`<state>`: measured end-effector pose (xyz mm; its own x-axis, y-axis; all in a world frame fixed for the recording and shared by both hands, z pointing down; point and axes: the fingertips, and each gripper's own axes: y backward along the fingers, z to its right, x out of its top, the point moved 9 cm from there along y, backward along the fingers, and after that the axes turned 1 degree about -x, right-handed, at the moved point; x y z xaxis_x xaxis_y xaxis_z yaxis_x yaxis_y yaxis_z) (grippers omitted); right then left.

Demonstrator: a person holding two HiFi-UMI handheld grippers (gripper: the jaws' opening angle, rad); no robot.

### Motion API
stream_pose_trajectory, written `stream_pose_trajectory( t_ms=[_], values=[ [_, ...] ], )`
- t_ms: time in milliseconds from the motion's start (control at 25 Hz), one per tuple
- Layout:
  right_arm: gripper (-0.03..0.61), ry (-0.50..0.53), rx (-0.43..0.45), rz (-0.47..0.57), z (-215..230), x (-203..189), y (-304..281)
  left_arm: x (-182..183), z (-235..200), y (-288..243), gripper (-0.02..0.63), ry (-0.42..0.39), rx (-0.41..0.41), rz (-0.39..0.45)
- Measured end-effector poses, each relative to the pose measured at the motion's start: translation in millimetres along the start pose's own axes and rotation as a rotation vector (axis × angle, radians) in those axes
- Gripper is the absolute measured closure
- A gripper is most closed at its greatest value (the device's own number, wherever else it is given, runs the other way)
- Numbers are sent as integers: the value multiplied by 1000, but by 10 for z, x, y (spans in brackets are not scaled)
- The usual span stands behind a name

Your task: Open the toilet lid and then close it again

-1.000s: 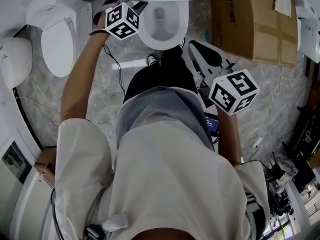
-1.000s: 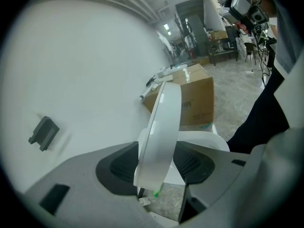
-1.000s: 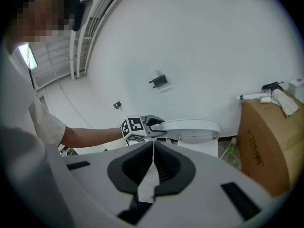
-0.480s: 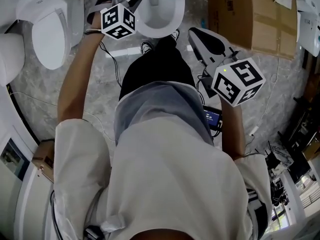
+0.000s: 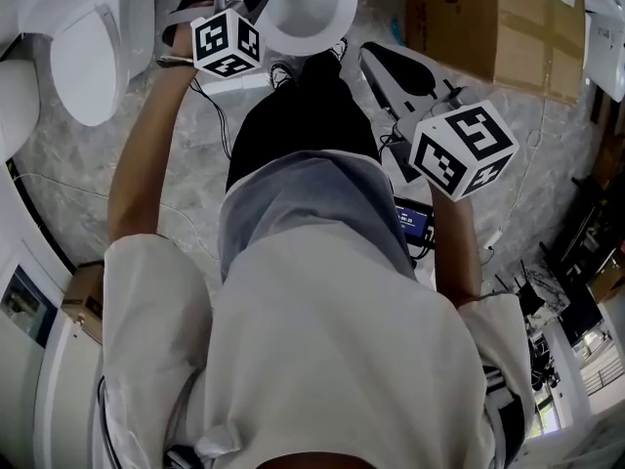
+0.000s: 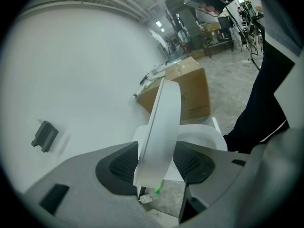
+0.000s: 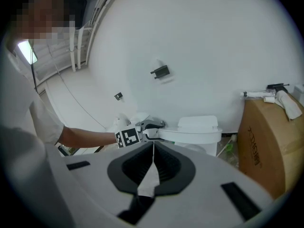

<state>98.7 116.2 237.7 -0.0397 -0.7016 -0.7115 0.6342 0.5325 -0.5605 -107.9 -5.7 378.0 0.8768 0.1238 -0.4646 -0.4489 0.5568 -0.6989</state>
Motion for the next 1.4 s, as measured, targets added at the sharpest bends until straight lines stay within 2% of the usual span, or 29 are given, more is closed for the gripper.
stream_pose_trajectory(
  t_ms=[840, 1400],
  values=[
    [566, -38, 26, -78, 115, -304, -215, -125, 587, -133, 394, -31, -69, -30],
    [566, -45, 14, -123, 144, -412, -317, -252, 1006, -282, 380, -66, -99, -71]
  ],
)
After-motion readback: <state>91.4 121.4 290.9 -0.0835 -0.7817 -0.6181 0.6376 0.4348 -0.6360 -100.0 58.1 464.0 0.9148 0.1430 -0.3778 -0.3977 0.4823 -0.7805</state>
